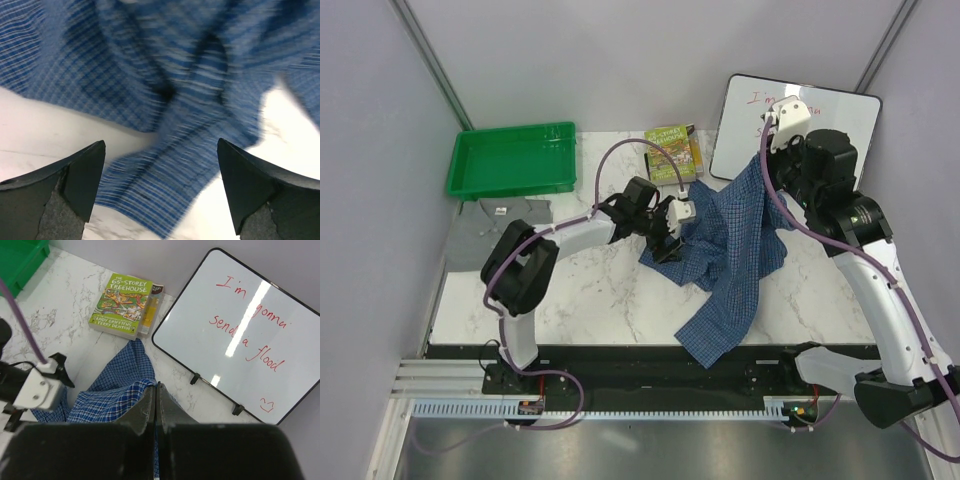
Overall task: Fold and stack the long sleeve shirts
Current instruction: Flatten the shirt out
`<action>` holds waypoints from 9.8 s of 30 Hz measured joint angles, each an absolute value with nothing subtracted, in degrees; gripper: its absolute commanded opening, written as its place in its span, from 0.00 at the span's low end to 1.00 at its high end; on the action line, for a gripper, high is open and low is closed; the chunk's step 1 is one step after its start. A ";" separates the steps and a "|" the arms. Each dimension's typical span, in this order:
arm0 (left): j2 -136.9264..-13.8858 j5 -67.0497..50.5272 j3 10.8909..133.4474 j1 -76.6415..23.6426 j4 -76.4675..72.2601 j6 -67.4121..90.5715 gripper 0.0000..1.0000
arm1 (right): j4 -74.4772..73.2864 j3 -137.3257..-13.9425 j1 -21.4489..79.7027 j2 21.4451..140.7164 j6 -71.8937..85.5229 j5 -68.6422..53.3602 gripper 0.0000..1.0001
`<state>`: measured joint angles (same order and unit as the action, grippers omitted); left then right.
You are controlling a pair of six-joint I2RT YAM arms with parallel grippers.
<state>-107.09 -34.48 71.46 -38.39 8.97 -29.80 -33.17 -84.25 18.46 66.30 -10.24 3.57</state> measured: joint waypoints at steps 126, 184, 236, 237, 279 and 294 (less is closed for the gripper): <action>-88.27 -9.34 53.58 -45.36 25.74 -21.85 0.05 | -36.97 -74.61 14.83 70.32 -11.11 7.99 0.00; -78.52 -37.65 62.06 -8.75 58.48 -40.27 0.58 | -64.99 -66.76 -14.59 99.77 -27.42 -39.86 0.45; -83.07 -34.52 65.87 -10.81 60.86 -39.70 0.53 | -76.82 -69.84 -21.23 108.73 -46.85 -49.89 0.57; -82.96 -34.52 65.80 -10.81 60.75 -39.66 0.53 | -76.82 -69.80 -21.23 108.73 -46.39 -48.99 0.58; -77.08 -28.16 57.76 -20.71 55.24 -38.00 0.56 | -77.12 -70.48 -21.04 104.27 -48.80 -47.51 0.49; -77.08 -26.79 57.71 -20.71 53.41 -37.67 0.57 | -72.66 -69.58 -17.50 107.85 -39.16 -41.98 0.57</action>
